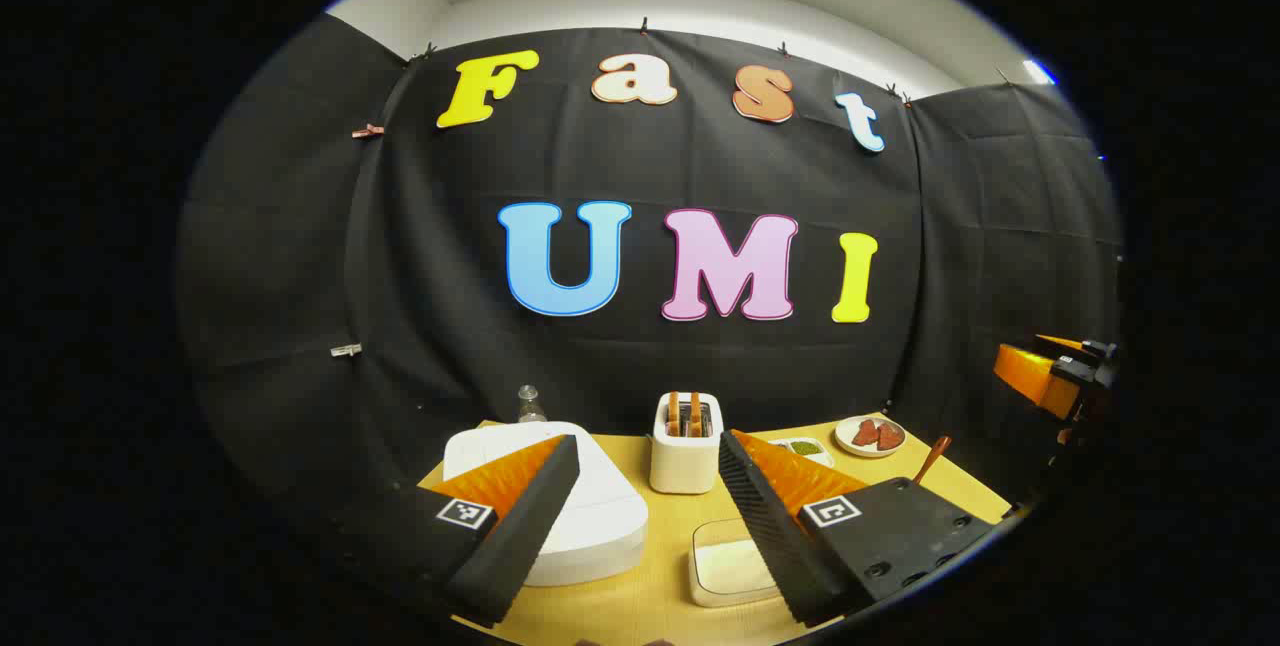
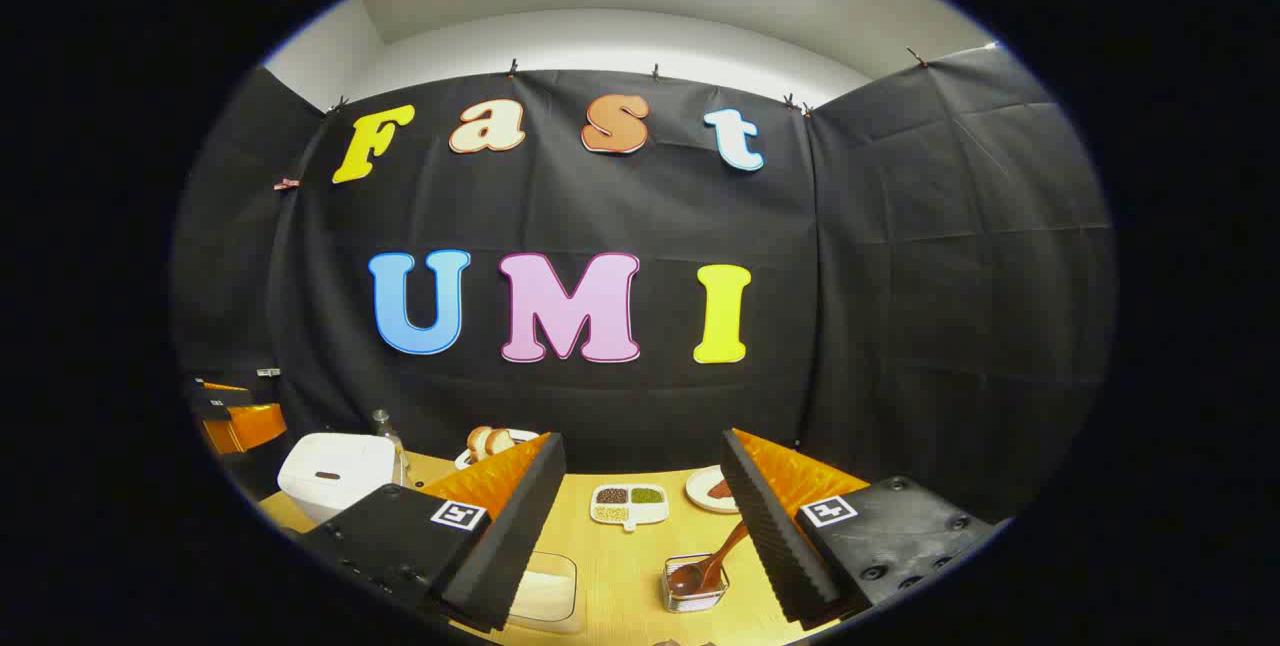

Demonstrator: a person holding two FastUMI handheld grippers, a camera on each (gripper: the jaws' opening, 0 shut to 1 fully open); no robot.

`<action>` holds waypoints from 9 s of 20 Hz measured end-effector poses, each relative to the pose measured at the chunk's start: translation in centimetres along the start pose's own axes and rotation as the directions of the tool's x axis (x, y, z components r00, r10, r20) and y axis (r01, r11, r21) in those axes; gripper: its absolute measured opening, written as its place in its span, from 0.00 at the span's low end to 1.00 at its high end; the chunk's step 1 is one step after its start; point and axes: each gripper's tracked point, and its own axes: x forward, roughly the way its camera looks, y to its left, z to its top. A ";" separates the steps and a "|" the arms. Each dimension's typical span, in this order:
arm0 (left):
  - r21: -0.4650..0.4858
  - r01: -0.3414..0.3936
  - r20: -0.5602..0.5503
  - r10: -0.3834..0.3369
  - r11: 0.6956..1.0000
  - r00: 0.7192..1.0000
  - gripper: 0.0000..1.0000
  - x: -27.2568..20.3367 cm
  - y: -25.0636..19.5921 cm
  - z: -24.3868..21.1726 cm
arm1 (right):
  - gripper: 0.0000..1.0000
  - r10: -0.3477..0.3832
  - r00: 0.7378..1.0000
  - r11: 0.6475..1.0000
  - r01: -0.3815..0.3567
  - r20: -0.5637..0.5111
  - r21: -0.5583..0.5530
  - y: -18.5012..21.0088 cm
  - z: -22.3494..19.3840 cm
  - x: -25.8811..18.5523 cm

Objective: Close the left gripper, press the button to open the rice cooker; take a wooden spoon from the chopstick holder with the right hand, scoop a spoonful of rice and pour it into the rice cooker, then put the wooden spoon back into the chopstick holder.

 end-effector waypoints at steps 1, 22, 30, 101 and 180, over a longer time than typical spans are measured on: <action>-0.015 -0.005 -0.002 0.005 1.000 1.000 0.97 -0.1 0.3 0.2 | 0.98 -0.001 1.000 1.000 0.001 0.005 -0.008 -0.2 0.2 0.0; -0.039 -0.064 0.032 0.065 0.997 0.997 0.94 0.6 3.0 1.9 | 0.98 -0.002 1.000 1.000 0.001 0.015 0.020 -0.6 1.4 0.6; -0.152 -0.139 -0.057 0.132 0.978 0.990 0.65 2.8 7.8 1.2 | 0.98 -0.029 1.000 0.999 0.029 -0.006 0.020 -2.1 0.4 -0.3; 0.013 -0.175 -0.155 0.175 0.985 0.972 0.96 -1.3 -2.5 -6.4 | 0.98 0.144 0.906 0.969 -0.048 -0.398 0.242 -9.8 -18.7 5.3; -0.263 0.024 -0.470 -0.149 0.965 0.870 0.96 -6.2 8.7 -22.7 | 0.19 0.182 0.812 0.979 -0.202 -0.555 0.026 19.7 -29.9 5.0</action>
